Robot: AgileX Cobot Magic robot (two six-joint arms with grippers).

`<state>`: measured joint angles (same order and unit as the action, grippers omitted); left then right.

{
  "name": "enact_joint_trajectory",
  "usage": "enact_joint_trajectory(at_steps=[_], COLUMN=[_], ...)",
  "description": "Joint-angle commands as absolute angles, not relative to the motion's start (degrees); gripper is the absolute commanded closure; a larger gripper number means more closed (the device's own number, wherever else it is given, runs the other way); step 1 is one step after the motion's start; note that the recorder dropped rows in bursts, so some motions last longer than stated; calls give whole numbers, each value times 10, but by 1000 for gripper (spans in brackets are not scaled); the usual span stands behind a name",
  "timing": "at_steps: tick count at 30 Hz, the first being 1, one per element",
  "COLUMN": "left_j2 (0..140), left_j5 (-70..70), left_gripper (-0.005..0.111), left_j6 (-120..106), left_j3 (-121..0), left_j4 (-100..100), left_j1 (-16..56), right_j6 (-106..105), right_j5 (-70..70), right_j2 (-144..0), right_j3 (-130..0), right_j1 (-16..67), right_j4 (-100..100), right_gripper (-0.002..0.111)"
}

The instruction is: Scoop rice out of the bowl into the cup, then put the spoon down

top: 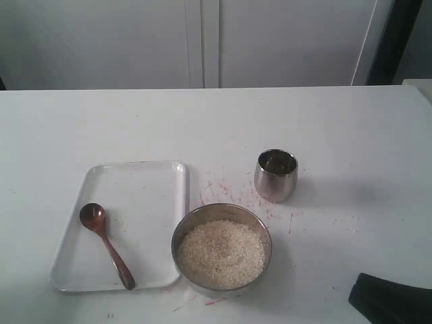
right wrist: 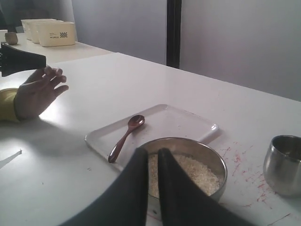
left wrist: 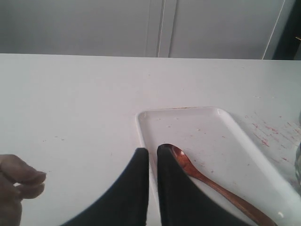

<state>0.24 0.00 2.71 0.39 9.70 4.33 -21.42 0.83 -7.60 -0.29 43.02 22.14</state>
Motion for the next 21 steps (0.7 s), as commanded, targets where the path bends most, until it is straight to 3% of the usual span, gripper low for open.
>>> enact_joint_trajectory(at_steps=[1,21], left_j2=[0,0], left_j5=[0,0], left_gripper=[92,92], left_j6=[28,28], left_j3=[0,0], left_j4=[100,100], left_j1=[46,46], right_j6=[-175,-147], right_j5=[18,43], right_j2=[-73,-73], right_j3=[0,0], right_j1=[429,422], right_j4=[225,237], right_gripper=[99,99])
